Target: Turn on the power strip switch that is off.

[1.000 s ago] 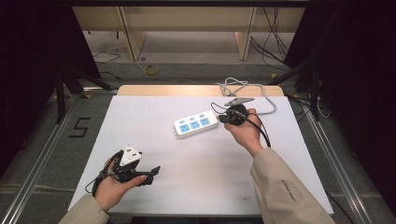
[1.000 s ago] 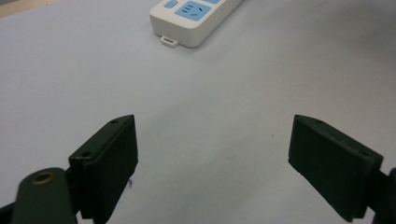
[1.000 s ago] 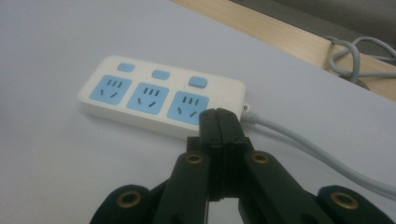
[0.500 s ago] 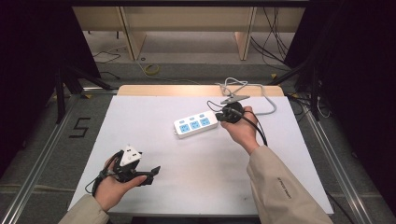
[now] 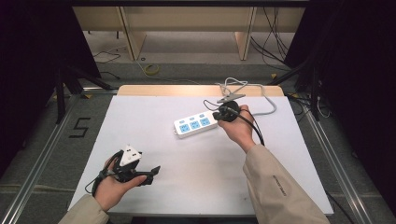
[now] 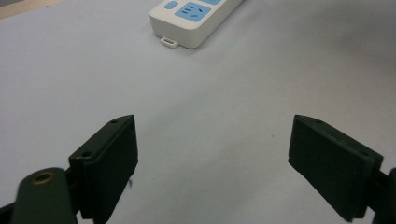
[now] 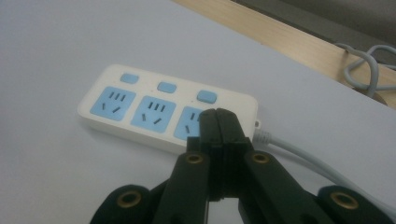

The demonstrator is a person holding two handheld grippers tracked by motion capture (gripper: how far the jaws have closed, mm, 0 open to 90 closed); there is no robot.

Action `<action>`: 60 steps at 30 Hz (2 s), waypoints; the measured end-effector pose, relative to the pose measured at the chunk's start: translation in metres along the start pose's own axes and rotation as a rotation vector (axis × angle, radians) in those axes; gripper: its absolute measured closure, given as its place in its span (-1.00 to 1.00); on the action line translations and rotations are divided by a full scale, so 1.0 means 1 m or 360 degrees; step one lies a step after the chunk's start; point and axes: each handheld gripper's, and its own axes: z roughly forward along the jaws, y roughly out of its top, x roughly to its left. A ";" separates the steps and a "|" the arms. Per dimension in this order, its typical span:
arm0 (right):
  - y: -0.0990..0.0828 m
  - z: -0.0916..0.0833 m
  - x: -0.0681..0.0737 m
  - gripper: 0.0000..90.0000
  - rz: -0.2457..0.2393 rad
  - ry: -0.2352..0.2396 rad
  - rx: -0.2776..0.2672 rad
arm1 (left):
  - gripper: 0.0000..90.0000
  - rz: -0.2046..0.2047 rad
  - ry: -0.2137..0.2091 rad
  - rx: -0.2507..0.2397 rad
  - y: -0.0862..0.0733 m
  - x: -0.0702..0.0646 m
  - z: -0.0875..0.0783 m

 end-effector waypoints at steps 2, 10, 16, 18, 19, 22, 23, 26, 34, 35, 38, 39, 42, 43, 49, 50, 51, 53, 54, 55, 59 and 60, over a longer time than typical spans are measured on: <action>0.001 0.000 0.000 1.00 -0.0003 0.0000 -0.0002 | -0.66 0.0007 -0.0001 0.0006 0.000 0.000 0.000; 0.003 0.002 -0.002 1.00 0.0007 -0.0003 0.0003 | -0.66 0.0007 0.0000 0.0006 0.000 0.000 0.000; 0.003 0.005 -0.004 1.00 0.0026 -0.0004 0.0007 | -0.66 0.0002 -0.0001 -0.0002 0.000 0.000 0.000; 0.003 0.006 -0.004 1.00 0.0031 -0.0008 0.0009 | -0.66 0.0003 0.0000 -0.0001 0.000 0.000 0.000; 0.003 0.006 -0.005 1.00 0.0028 -0.0006 0.0009 | -0.66 0.0004 -0.0001 -0.0002 0.000 0.000 0.000; 0.004 0.007 -0.005 1.00 0.0034 -0.0012 0.0011 | -0.66 0.0009 -0.0004 0.0002 0.000 0.000 0.000; 0.004 0.008 -0.005 1.00 0.0038 -0.0011 0.0012 | -0.66 0.0008 -0.0004 0.0001 0.000 0.000 0.000; 0.005 0.009 -0.006 1.00 0.0040 -0.0017 0.0017 | -0.66 0.0009 -0.0005 0.0005 0.000 0.000 0.000; 0.005 0.012 -0.007 1.00 0.0044 -0.0020 0.0025 | -0.66 0.0010 -0.0005 0.0002 0.000 0.000 0.000; 0.005 0.013 -0.007 1.00 0.0045 -0.0021 0.0027 | -0.66 0.0010 -0.0005 0.0002 0.000 0.000 0.000; 0.007 0.014 -0.007 1.00 0.0049 -0.0019 0.0025 | -0.66 0.0010 -0.0005 0.0002 0.000 0.000 0.000; 0.007 0.014 -0.007 1.00 0.0042 -0.0019 0.0023 | -0.66 0.0009 -0.0006 0.0002 0.000 0.000 0.000; 0.008 0.015 -0.007 1.00 0.0042 -0.0023 0.0027 | -0.66 0.0009 -0.0007 0.0002 0.000 0.000 0.000; 0.008 0.016 -0.007 1.00 0.0039 -0.0021 0.0028 | -0.66 0.0009 -0.0007 0.0002 0.000 0.000 0.000; 0.010 0.020 -0.006 1.00 0.0044 -0.0018 0.0034 | -0.66 0.0008 -0.0008 0.0005 0.000 0.000 0.000; 0.010 0.020 -0.006 1.00 0.0044 -0.0018 0.0033 | -0.66 0.0008 -0.0007 0.0002 0.000 0.000 0.000; 0.011 0.021 -0.006 1.00 0.0042 -0.0018 0.0030 | -0.66 0.0007 -0.0008 0.0002 0.000 0.000 0.001; 0.011 0.022 -0.006 1.00 0.0047 -0.0017 0.0037 | -0.66 0.0008 -0.0008 0.0006 0.000 0.000 0.000; 0.011 0.023 -0.005 1.00 0.0053 -0.0017 0.0039 | -0.66 0.0007 -0.0008 0.0005 0.000 0.000 0.000; 0.011 0.024 -0.005 1.00 0.0054 -0.0016 0.0041 | -0.66 0.0007 -0.0008 0.0004 0.000 0.000 0.000; 0.012 0.028 -0.005 1.00 0.0052 -0.0019 0.0048 | -0.66 0.0002 -0.0008 0.0000 0.000 0.000 0.000; 0.012 0.028 -0.005 1.00 0.0048 -0.0017 0.0049 | -0.66 0.0008 -0.0009 0.0004 0.000 0.000 0.000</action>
